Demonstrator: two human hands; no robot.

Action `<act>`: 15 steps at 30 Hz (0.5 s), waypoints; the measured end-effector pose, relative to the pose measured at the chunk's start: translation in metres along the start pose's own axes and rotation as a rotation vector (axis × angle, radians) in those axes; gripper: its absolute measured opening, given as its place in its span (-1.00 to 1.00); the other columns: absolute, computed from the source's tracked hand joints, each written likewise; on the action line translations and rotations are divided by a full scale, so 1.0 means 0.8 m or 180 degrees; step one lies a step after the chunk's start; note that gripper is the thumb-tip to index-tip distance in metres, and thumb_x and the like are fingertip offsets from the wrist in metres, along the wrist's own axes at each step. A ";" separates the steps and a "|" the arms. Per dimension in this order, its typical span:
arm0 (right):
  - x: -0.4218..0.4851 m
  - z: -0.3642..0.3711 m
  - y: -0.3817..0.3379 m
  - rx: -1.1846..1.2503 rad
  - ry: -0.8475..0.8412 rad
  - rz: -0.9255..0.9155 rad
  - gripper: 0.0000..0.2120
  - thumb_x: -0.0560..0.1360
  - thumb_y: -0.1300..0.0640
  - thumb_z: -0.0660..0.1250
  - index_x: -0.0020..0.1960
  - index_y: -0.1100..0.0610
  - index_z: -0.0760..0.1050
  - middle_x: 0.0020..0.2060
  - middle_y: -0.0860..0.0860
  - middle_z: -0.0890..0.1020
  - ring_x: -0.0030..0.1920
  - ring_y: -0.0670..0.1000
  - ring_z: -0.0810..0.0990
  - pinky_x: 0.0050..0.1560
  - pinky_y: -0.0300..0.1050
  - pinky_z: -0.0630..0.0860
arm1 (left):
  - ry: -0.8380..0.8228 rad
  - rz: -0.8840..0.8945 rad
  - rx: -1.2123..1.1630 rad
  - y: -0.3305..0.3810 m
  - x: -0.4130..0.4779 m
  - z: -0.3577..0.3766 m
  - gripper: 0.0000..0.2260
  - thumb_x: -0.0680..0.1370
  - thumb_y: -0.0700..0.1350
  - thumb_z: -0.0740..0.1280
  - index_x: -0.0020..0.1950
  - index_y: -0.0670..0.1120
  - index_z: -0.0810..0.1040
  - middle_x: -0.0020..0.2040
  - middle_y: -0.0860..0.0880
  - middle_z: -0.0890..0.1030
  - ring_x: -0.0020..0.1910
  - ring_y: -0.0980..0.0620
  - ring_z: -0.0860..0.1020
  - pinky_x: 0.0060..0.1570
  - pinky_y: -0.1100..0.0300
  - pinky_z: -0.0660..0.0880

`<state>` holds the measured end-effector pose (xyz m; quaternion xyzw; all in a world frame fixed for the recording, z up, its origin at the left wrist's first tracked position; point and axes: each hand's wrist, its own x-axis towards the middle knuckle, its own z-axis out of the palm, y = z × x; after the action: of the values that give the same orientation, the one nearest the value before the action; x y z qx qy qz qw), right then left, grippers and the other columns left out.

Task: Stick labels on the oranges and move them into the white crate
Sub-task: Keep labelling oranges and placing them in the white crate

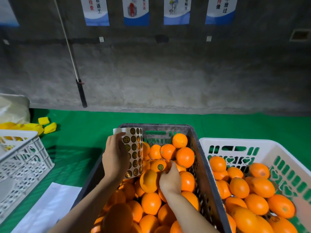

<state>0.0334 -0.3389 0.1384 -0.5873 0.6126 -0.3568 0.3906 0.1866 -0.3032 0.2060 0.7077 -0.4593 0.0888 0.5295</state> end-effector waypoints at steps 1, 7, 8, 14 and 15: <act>-0.002 -0.001 0.000 -0.0141 0.0028 -0.0124 -0.52 0.64 0.24 0.17 0.54 0.01 0.26 0.29 0.04 0.57 0.20 0.12 0.58 0.13 0.00 0.57 | -0.0010 0.0015 0.0007 0.000 0.000 0.000 -0.77 0.64 -0.27 0.15 0.23 -0.14 0.51 0.12 -0.13 0.57 -0.07 0.02 0.50 -0.18 0.13 0.40; -0.009 -0.001 0.003 -0.2015 -0.0364 -0.0834 -0.58 0.66 0.19 0.08 0.50 -0.04 0.33 0.33 0.09 0.39 0.21 0.15 0.51 0.06 -0.02 0.53 | 0.0012 0.0082 0.0023 0.001 0.000 0.000 -0.78 0.63 -0.30 0.17 0.21 -0.18 0.53 0.09 -0.14 0.57 -0.09 0.03 0.49 -0.26 0.24 0.36; -0.008 -0.001 0.004 -0.2130 -0.0442 -0.0782 -0.54 0.68 0.20 0.06 0.55 -0.03 0.25 0.36 0.10 0.36 0.26 0.16 0.47 0.11 -0.01 0.51 | 0.0003 0.0084 0.0026 0.001 0.000 0.000 -0.78 0.63 -0.29 0.17 0.21 -0.18 0.53 0.09 -0.14 0.57 -0.09 0.04 0.49 -0.26 0.24 0.37; -0.004 -0.001 0.000 -0.2495 -0.0675 -0.0693 -0.39 0.67 0.25 0.06 0.64 0.03 -0.10 0.41 0.16 0.26 0.32 0.19 0.40 0.19 0.00 0.48 | -0.0070 0.0090 0.0069 0.005 -0.002 -0.001 -0.78 0.63 -0.29 0.17 0.22 -0.17 0.52 0.06 -0.13 0.57 -0.06 -0.07 0.55 -0.17 -0.01 0.51; -0.006 -0.003 -0.004 -0.2617 -0.0749 -0.0692 -0.37 0.67 0.26 0.07 0.64 0.03 -0.13 0.42 0.17 0.24 0.33 0.20 0.39 0.20 0.01 0.48 | -0.0080 0.0090 0.0057 0.005 -0.001 -0.001 -0.78 0.63 -0.29 0.17 0.22 -0.17 0.52 0.07 -0.13 0.57 -0.06 -0.07 0.54 -0.17 0.01 0.50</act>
<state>0.0323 -0.3343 0.1427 -0.7916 0.5895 -0.0532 0.1518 0.1832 -0.3022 0.2085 0.7069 -0.4750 0.0915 0.5160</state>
